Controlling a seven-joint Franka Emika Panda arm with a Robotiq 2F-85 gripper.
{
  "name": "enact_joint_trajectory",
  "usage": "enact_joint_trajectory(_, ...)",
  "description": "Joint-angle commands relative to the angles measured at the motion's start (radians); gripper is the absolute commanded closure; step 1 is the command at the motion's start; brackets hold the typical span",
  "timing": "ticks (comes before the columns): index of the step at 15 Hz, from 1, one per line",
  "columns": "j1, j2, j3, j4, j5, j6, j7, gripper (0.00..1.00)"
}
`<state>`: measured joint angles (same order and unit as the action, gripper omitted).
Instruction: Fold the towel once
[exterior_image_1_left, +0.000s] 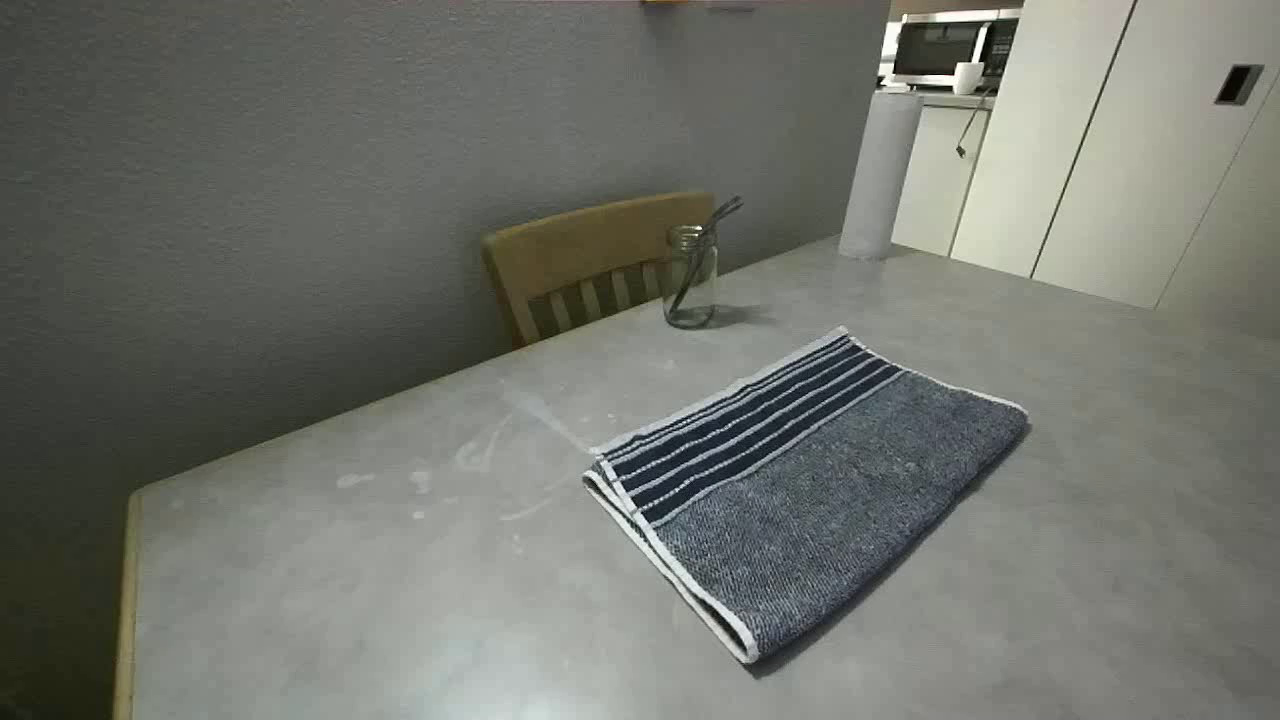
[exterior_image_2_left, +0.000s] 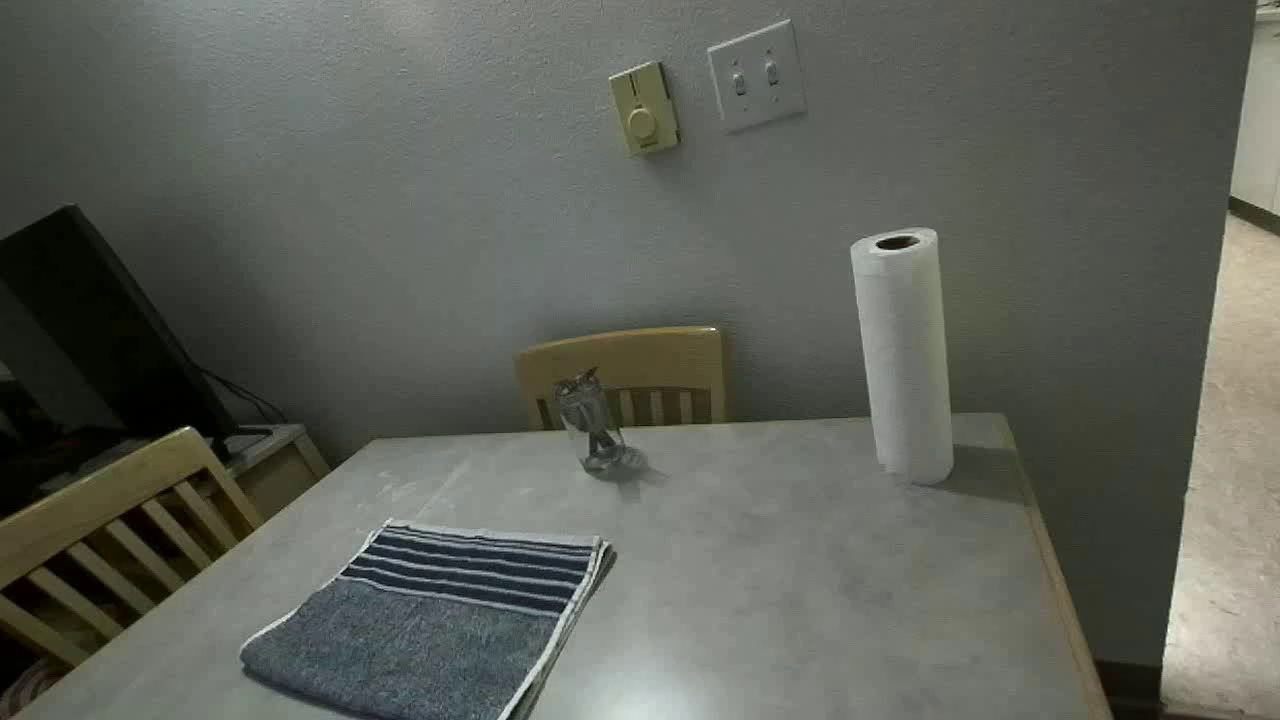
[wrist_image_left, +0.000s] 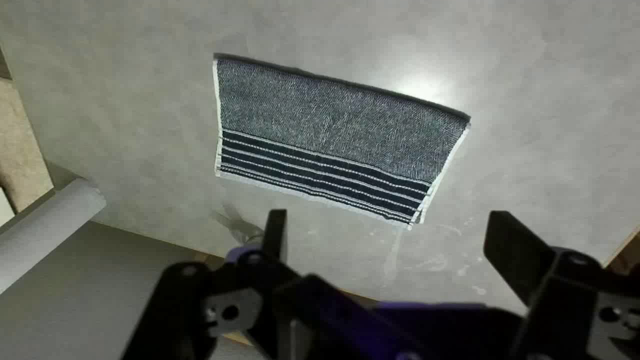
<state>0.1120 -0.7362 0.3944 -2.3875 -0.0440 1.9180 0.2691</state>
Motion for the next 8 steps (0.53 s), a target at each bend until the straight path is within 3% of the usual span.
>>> enact_joint_trajectory(1,0.023,0.008,-0.016,0.004,-0.016,-0.004,0.014,0.00)
enact_joint_trajectory(8,0.013,0.035,-0.031,-0.023,-0.011,0.029,0.022,0.00)
